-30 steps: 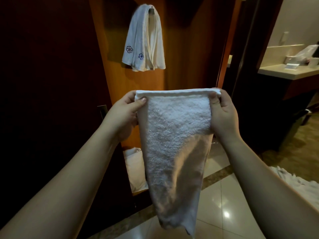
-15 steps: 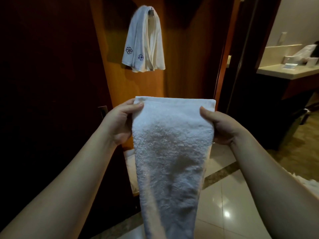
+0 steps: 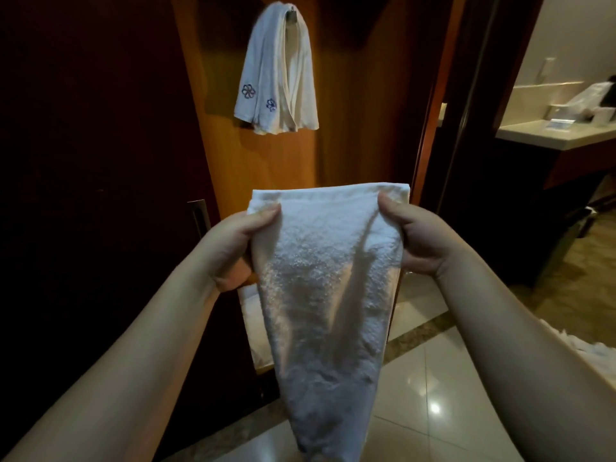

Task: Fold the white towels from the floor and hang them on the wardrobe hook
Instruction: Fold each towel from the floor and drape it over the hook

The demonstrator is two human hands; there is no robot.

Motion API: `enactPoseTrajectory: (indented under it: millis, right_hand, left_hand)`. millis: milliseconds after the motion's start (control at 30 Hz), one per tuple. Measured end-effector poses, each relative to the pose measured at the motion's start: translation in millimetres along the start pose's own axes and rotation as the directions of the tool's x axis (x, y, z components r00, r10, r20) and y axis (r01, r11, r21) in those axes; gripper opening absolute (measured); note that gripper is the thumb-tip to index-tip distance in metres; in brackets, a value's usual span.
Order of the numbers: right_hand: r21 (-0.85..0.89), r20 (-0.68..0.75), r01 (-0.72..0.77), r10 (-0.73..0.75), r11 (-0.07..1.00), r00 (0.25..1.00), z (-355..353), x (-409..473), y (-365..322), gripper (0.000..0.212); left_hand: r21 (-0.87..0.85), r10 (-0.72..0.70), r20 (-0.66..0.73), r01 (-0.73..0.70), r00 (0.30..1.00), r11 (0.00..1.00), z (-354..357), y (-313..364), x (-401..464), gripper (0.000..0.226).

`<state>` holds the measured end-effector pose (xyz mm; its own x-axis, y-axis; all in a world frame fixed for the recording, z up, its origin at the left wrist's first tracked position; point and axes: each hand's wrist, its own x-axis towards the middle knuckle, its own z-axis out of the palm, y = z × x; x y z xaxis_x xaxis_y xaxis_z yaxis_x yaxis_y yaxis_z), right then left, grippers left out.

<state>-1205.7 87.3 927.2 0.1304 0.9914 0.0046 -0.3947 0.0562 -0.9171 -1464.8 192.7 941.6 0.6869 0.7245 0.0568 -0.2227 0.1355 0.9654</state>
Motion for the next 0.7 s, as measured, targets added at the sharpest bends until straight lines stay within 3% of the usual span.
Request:
enactPoseTrajectory:
  millis: [133,233,400,600,700]
  right_hand:
    - [-0.394,-0.169,0.117,-0.197,0.912,0.966,3.5,4.5,12.0,0.038]
    - [-0.607,-0.339,0.073,-0.341,0.791,0.877,14.3,2.9,32.8,0.047]
    - [-0.652,-0.426,0.078,-0.450,0.754,0.785,44.9,-19.5,73.0,0.031]
    - [-0.648,-0.321,0.129,-0.422,0.751,0.848,77.1,-36.0,88.3,0.023]
    - [-0.514,-0.278,0.169,-0.350,0.841,0.894,75.9,-37.3,89.0,0.040]
  left_hand:
    - [-0.069,-0.057,-0.166,0.046,0.984,0.997,6.7,-16.2,8.2,0.023]
    - [-0.083,-0.027,-0.323,0.000,0.946,0.997,21.8,-36.8,11.2,0.030]
    - [0.068,0.135,-0.461,-0.117,0.877,0.991,55.8,-74.3,-5.4,0.035]
    - [0.273,0.300,-0.379,-0.204,0.876,0.940,89.8,-90.7,-29.0,0.028]
    - [0.291,0.296,-0.345,-0.198,0.890,0.936,92.6,-90.9,-31.5,0.031]
